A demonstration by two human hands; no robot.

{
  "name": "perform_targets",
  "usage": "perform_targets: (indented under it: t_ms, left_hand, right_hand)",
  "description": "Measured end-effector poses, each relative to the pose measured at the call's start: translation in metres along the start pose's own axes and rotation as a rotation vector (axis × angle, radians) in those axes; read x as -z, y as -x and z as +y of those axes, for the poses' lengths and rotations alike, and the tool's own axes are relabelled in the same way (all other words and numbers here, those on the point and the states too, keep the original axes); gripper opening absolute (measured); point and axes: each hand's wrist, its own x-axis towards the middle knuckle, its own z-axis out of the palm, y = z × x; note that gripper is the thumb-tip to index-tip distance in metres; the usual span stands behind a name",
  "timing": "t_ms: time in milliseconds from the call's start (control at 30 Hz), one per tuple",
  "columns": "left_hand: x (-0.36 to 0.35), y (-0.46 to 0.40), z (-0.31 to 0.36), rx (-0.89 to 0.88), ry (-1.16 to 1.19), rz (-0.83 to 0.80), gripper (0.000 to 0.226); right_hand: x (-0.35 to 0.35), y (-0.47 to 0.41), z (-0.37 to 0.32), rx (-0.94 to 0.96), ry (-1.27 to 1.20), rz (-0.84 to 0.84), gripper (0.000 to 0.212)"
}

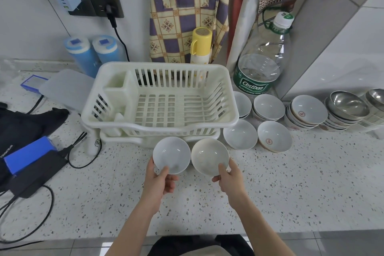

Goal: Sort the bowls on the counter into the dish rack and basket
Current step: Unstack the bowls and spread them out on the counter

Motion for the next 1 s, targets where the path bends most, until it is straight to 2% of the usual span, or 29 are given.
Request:
perform_targets:
  t_ms: [267, 433, 833, 1000]
  left_hand:
    - [0.006, -0.001, 0.005, 0.011, -0.075, -0.017, 0.058]
    - [0.004, -0.002, 0.004, 0.025, -0.066, -0.017, 0.057]
    - [0.004, 0.004, 0.012, 0.038, -0.079, -0.02, 0.057]
    - [0.004, 0.01, 0.012, 0.036, -0.09, 0.041, 0.07]
  right_hand:
    - [0.001, -0.001, -0.001, -0.008, 0.007, -0.011, 0.04]
    - [0.002, -0.001, -0.002, -0.076, -0.073, -0.043, 0.032]
    - [0.003, 0.006, -0.004, -0.158, -0.191, -0.053, 0.033]
    - [0.01, 0.007, -0.006, -0.182, -0.18, -0.071, 0.033]
